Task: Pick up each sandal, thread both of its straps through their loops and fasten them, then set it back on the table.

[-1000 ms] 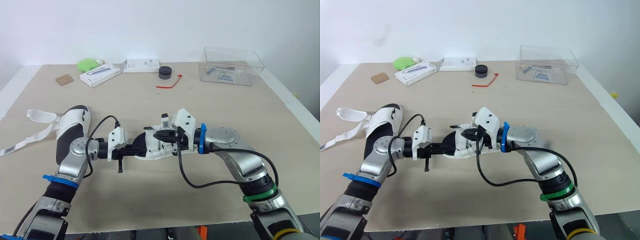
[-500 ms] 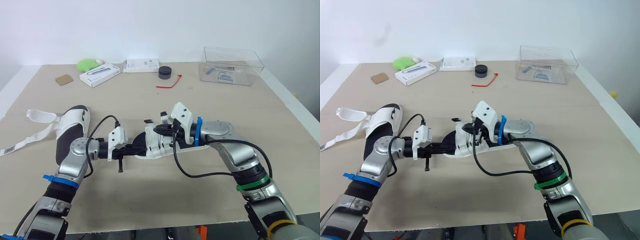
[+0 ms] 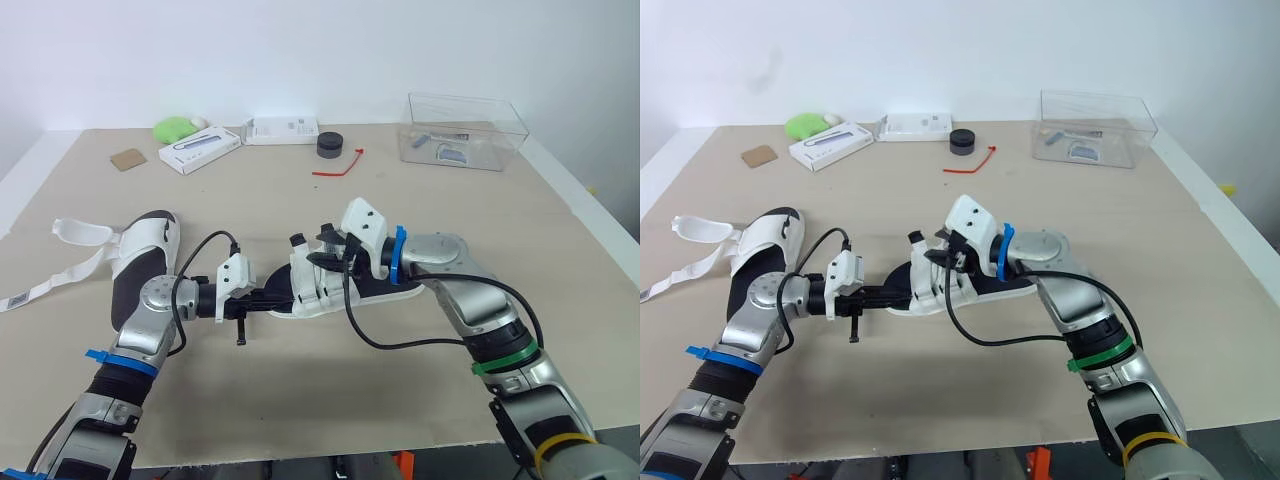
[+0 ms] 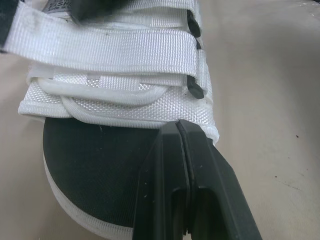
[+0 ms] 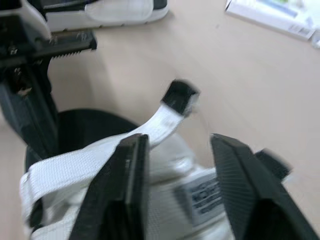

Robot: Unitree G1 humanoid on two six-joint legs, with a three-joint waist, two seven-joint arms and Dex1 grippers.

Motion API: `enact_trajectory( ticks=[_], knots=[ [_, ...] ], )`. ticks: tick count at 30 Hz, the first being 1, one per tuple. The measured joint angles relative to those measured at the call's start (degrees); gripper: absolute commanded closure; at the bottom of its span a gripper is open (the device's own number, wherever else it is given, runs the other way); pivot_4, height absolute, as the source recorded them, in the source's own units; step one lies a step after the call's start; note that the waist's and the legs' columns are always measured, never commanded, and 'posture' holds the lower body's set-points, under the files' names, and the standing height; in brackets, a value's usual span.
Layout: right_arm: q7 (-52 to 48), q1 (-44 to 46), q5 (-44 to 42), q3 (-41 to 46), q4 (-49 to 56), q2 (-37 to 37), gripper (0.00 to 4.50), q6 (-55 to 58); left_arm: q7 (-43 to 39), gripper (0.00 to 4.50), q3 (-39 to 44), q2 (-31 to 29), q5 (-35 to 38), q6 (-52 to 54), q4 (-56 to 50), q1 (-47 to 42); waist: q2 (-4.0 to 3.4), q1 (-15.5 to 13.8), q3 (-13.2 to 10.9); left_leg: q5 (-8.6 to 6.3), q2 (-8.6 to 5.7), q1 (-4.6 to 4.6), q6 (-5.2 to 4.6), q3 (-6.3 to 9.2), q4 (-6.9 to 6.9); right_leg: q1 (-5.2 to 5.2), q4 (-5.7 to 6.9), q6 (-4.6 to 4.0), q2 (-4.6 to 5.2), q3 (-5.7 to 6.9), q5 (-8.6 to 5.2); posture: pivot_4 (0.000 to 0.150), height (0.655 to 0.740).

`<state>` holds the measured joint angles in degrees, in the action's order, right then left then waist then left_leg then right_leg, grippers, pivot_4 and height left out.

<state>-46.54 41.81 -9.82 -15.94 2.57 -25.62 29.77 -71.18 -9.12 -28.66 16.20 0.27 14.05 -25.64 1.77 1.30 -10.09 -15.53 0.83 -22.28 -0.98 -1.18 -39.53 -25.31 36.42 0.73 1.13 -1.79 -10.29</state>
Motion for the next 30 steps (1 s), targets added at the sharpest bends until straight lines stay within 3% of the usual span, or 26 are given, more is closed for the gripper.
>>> enact_trajectory(
  ticks=[3, 6, 10, 21, 30],
  knots=[
    [0.3, 3.7, -1.3, 2.3, 0.8, 1.7, 3.18, -0.5, 0.0, 4.50, 0.0, 0.0, 0.0, 0.0, 0.0, 0.0, 0.00, 0.0, 0.0, 0.00, 0.03, 0.01, 0.00, 0.02, 0.00, 0.00, 0.00, 0.00, -0.03, 0.01, 0.00, 0.150, 0.7400],
    [-1.1, 5.6, -2.9, 2.5, 2.1, 3.4, 4.46, -1.3, 0.0, 4.50, 0.0, 0.1, 0.0, 0.0, 0.0, 0.0, 0.00, 0.0, 0.0, 0.00, 0.08, 0.00, 0.00, 0.05, 0.03, 0.01, 0.00, -0.03, -0.06, 0.03, -0.02, 0.150, 0.7400],
    [-3.1, 5.6, -2.9, 0.4, 0.4, 4.0, 4.46, -0.9, 0.0, 4.50, 0.0, 0.2, 0.1, 0.0, 0.0, 0.0, 0.00, 0.0, 0.0, 0.00, 0.07, -0.04, 0.00, 0.05, 0.03, 0.00, 0.00, -0.12, -0.01, 0.03, 0.02, 0.150, 0.7400],
    [-10.1, 12.7, 6.2, -7.0, -23.3, 3.2, 4.46, -8.0, 0.0, 4.50, 0.2, 0.6, 0.8, 0.3, -1.1, 0.2, -0.01, 0.0, 0.0, 0.00, 0.04, -0.04, 0.00, -0.04, 0.05, 0.00, -0.02, -0.30, 0.00, 0.04, 0.12, 0.150, 0.7400],
    [-12.7, 14.8, 9.3, -7.7, -26.9, 3.5, 4.46, -12.6, 0.1, 4.50, 0.2, 0.6, 0.9, 0.0, -1.1, 0.3, -0.01, 0.0, 0.0, 0.00, 0.04, -0.03, 0.00, -0.02, 0.05, 0.00, -0.01, -0.31, 0.01, 0.04, 0.13, 0.150, 0.7400]
  ],
)
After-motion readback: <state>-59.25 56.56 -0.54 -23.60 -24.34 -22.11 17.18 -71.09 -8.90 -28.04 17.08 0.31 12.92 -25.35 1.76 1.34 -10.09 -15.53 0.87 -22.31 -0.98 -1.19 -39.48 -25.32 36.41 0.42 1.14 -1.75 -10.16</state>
